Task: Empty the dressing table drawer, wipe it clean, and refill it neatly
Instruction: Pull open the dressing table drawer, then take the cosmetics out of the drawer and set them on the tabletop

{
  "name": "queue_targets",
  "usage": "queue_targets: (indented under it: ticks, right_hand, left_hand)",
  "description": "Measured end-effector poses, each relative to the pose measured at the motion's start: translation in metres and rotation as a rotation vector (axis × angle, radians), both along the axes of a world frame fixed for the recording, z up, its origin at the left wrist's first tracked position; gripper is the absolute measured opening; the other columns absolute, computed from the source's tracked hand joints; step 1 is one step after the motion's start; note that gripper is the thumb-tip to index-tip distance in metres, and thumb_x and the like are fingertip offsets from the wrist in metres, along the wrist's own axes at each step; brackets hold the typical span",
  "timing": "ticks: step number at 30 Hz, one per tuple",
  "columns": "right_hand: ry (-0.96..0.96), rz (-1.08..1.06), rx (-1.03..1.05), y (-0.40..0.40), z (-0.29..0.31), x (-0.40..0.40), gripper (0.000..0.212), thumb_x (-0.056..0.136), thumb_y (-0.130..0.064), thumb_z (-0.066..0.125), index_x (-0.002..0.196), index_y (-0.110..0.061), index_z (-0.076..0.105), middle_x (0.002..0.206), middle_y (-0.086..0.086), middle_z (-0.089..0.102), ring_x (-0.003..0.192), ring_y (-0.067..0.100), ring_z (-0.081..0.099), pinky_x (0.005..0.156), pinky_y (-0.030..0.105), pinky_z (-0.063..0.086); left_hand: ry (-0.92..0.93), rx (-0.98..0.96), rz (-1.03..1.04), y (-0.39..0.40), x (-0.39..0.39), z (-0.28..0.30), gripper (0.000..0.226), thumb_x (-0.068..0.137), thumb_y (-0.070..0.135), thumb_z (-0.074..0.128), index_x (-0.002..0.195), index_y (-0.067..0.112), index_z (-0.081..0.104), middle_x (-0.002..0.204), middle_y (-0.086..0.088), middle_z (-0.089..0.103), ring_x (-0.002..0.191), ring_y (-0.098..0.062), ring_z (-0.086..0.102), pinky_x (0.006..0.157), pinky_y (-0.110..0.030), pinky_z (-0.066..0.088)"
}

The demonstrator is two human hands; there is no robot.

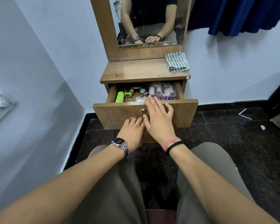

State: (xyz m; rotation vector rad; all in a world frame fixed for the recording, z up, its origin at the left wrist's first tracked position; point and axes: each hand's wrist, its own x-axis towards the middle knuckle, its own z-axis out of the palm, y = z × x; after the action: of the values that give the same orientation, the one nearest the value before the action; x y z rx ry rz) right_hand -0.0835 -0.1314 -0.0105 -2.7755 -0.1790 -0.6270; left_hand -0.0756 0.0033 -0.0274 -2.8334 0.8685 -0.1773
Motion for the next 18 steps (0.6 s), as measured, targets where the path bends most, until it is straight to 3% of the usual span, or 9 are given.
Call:
queue_targets:
  ticks: [5,9,12,15,18]
  right_hand:
    - [-0.061,-0.005,0.002,-0.003,0.004,-0.009,0.04,0.092,-0.031,0.048,0.131,-0.025,0.051,0.135,-0.008,0.054,0.127,0.013,0.044,0.108,0.041,0.019]
    - [-0.073,0.011,0.029,-0.001,0.005,-0.018,0.034,0.09,-0.03,0.051,0.124,-0.025,0.056,0.121,-0.009,0.06,0.115,0.014,0.051,0.104,0.04,0.028]
    - [-0.062,0.029,0.027,-0.003,0.007,-0.023,0.034,0.089,-0.029,0.054,0.122,-0.026,0.056,0.118,-0.009,0.061,0.112,0.014,0.052,0.103,0.04,0.03]
    - [-0.051,0.033,0.027,-0.003,0.009,-0.026,0.029,0.091,-0.035,0.05,0.119,-0.027,0.057,0.114,-0.011,0.061,0.108,0.013,0.053,0.1,0.037,0.028]
    - [-0.051,0.022,0.05,0.0,0.011,-0.028,0.026,0.093,-0.039,0.044,0.111,-0.028,0.059,0.108,-0.013,0.062,0.101,0.011,0.053,0.095,0.035,0.028]
  left_hand:
    - [-0.043,-0.033,-0.098,0.009,-0.019,0.021,0.03,0.085,0.036,0.05,0.108,0.017,0.057,0.105,0.0,0.057,0.099,-0.023,0.052,0.082,-0.035,0.039]
    - [-0.114,-0.173,-0.132,0.023,-0.025,0.043,0.017,0.085,0.033,0.047,0.088,0.022,0.06,0.085,0.005,0.059,0.078,-0.018,0.059,0.066,-0.03,0.047]
    - [-0.147,-0.295,-0.055,0.035,-0.024,0.053,0.021,0.086,0.03,0.051,0.104,0.022,0.058,0.102,0.004,0.058,0.088,-0.016,0.057,0.07,-0.028,0.05]
    - [-0.161,-0.276,0.055,0.046,-0.021,0.056,0.044,0.085,0.031,0.056,0.127,0.02,0.051,0.128,-0.001,0.051,0.112,-0.021,0.05,0.089,-0.037,0.048]
    - [-0.091,-0.251,0.124,0.052,-0.02,0.056,0.045,0.09,0.04,0.049,0.133,0.027,0.045,0.13,0.004,0.051,0.119,-0.02,0.047,0.098,-0.038,0.039]
